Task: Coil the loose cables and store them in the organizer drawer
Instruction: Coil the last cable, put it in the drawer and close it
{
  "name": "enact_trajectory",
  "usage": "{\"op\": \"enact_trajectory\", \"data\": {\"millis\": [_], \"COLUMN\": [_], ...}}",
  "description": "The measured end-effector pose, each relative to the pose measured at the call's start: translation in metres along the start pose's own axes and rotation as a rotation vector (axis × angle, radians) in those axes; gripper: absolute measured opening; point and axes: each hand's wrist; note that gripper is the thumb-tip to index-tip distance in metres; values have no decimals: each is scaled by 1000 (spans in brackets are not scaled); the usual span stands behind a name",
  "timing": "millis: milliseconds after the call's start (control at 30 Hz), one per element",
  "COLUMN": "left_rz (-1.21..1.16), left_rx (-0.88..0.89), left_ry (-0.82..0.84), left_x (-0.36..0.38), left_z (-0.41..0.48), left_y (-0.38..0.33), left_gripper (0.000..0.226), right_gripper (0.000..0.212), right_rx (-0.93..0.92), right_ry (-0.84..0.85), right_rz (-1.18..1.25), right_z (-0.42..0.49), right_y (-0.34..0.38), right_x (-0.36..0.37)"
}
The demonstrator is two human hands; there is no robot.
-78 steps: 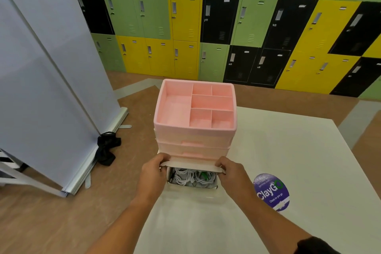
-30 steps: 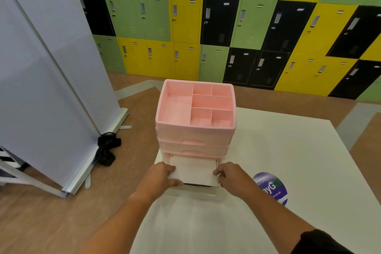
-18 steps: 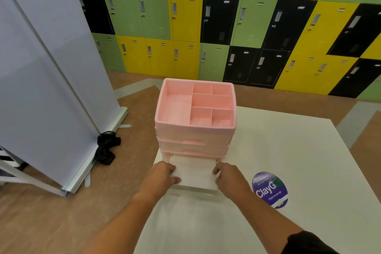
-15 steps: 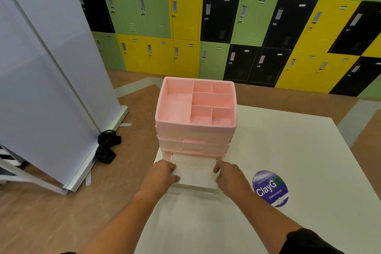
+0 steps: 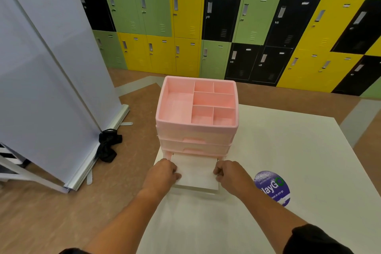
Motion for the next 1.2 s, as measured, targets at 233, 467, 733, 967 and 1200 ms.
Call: {"op": "enact_trajectory", "data": {"millis": [233,467,733,967,1200], "left_rz": [10,12,37,120,226], "left_rx": [11,3,8,19,79], "left_ry": [-25,-10,-6,-36,-133], "left_x": [5,6,6,10,19], "left_z": [3,5,5,4,0], "left_y": [1,0,-1,-2,-4], "left_gripper": [26,28,27,32,31], "right_gripper": [25,26,29,26,24], "right_rx": [-33,-70,-52,-31,-31], "right_ry": [74,129,150,104,62], "right_rz": [-55,-62,-72,-66,-44], "right_z": [2,8,10,4,-1], "right_y": [2,4,2,0,-3], "right_x": [-4,-15,-14,-2,6]}}
Point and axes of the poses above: each hand's wrist, its own z-axis towards the middle knuckle, its own x-axis out of the palm, y = z × x, and after that the axes turned 10 degrees about -x, right-handed
